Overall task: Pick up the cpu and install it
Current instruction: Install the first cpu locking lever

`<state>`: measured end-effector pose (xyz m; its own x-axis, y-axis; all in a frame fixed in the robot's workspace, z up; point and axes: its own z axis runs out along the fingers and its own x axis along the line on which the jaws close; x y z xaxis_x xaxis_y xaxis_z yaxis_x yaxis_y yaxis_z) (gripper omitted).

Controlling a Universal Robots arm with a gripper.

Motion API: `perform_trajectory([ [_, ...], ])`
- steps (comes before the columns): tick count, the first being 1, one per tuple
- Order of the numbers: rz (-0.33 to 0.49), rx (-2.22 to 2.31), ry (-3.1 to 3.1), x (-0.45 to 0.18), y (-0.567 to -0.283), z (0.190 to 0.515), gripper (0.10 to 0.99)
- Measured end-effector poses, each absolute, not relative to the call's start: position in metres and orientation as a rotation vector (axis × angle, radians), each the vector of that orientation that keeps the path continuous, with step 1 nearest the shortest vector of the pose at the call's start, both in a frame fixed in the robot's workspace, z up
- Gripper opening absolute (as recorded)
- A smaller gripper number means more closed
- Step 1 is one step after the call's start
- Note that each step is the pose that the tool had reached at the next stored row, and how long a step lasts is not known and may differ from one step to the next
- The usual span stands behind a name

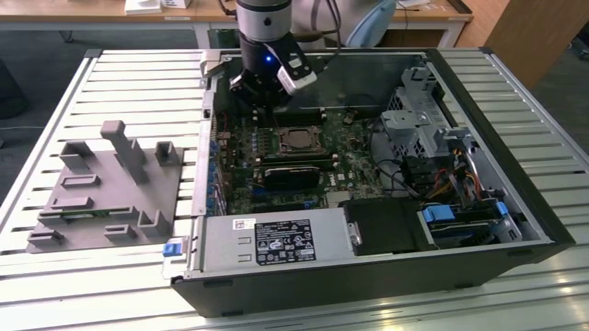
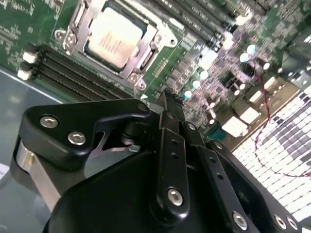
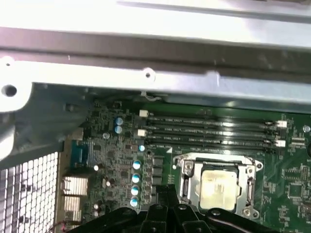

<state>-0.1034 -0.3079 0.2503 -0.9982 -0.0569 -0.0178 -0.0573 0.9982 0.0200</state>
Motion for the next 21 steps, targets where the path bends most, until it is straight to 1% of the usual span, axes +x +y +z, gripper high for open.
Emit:
perform_trajectory([
  [7, 0.032, -0.089, 3.123, -0.108, -0.295, 0.251, 0.106],
  [21, 0.033, -0.089, 3.124, -0.099, -0.289, 0.251, 0.106],
])
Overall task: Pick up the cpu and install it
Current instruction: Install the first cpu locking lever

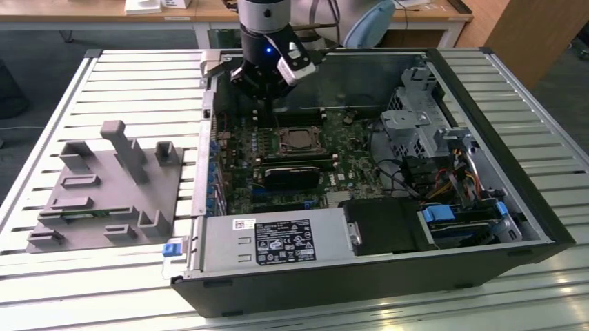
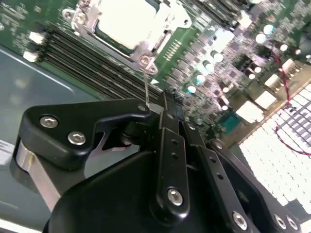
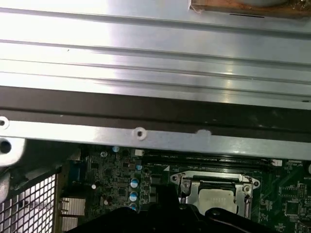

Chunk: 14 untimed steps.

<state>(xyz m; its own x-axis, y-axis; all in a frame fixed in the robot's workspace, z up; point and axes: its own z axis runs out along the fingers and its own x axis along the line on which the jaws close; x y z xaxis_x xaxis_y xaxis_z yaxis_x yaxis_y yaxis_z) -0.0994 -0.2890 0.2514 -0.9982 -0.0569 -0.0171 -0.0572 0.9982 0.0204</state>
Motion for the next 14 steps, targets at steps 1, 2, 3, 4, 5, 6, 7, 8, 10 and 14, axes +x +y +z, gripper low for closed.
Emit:
perform_trajectory([
  [1, 0.033, -0.089, 3.124, -0.096, -0.289, 0.251, 0.106],
  [2, 0.033, -0.089, 3.124, -0.093, -0.288, 0.251, 0.106],
  [3, 0.033, -0.089, 3.125, -0.09, -0.288, 0.251, 0.106],
  [4, 0.033, -0.089, 3.125, -0.087, -0.288, 0.251, 0.106],
  [5, 0.033, -0.089, 3.126, -0.083, -0.287, 0.251, 0.106],
  [6, 0.033, -0.089, 3.127, -0.079, -0.287, 0.251, 0.106],
  [7, 0.033, -0.089, 3.127, -0.076, -0.286, 0.25, 0.106],
  [8, 0.033, -0.089, 3.128, -0.075, -0.286, 0.25, 0.106],
  [10, 0.033, -0.085, 3.128, -0.073, -0.286, 0.25, 0.106],
  [14, 0.048, -0.072, 3.127, -0.072, -0.286, 0.246, 0.106],
])
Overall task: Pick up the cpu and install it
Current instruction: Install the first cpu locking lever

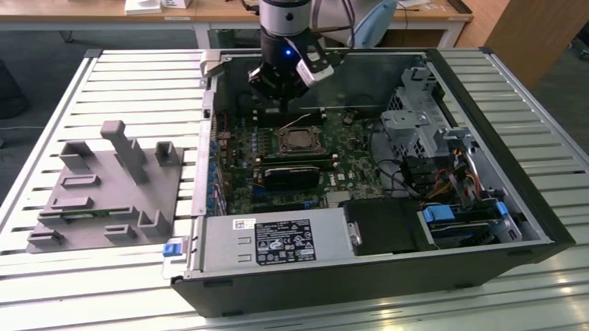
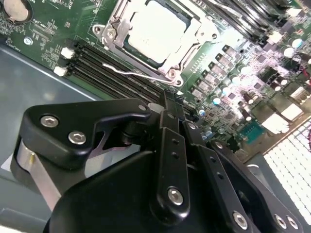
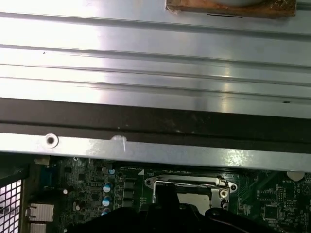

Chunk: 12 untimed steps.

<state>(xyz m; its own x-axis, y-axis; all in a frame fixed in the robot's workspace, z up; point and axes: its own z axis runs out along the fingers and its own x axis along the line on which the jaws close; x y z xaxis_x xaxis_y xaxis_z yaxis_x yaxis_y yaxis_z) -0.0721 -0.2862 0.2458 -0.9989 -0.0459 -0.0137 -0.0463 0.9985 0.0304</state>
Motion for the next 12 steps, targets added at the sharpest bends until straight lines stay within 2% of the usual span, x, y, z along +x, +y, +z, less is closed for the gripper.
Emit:
perform_trajectory([
  [6, 0.126, -0.053, 3.124, -0.068, -0.2862, 0.2417, 0.106],
  [12, 0.126, -0.043, 3.124, -0.0633, -0.2862, 0.2366, 0.106],
])
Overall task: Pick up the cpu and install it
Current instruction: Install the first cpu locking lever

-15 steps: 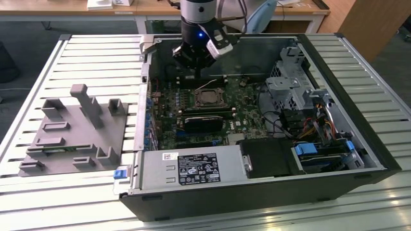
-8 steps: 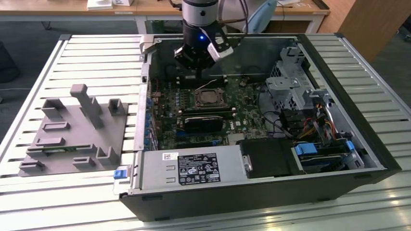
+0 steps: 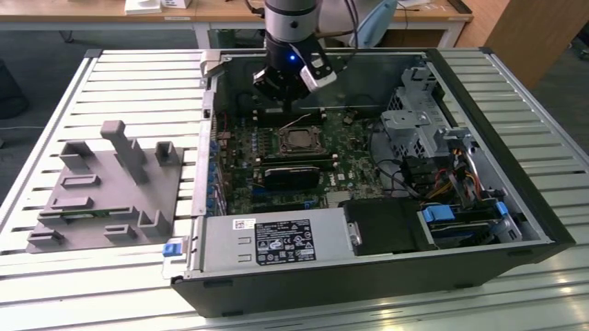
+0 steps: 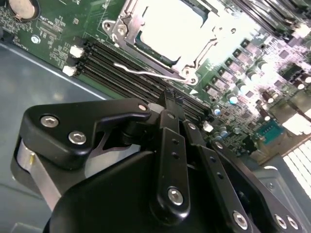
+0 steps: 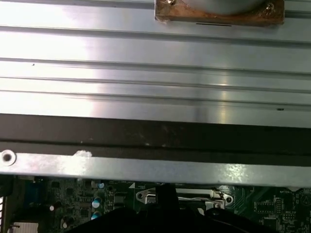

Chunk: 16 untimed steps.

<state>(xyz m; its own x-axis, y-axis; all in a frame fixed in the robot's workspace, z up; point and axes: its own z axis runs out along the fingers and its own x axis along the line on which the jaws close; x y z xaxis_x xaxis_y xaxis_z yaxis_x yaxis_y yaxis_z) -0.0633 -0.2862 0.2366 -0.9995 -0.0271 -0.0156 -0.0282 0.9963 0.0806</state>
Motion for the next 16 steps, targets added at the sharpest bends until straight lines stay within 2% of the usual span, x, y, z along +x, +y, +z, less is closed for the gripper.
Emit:
perform_trajectory([
  [16, 0.126, -0.022, 3.126, -0.045, -0.285, 0.222, 0.106],
])
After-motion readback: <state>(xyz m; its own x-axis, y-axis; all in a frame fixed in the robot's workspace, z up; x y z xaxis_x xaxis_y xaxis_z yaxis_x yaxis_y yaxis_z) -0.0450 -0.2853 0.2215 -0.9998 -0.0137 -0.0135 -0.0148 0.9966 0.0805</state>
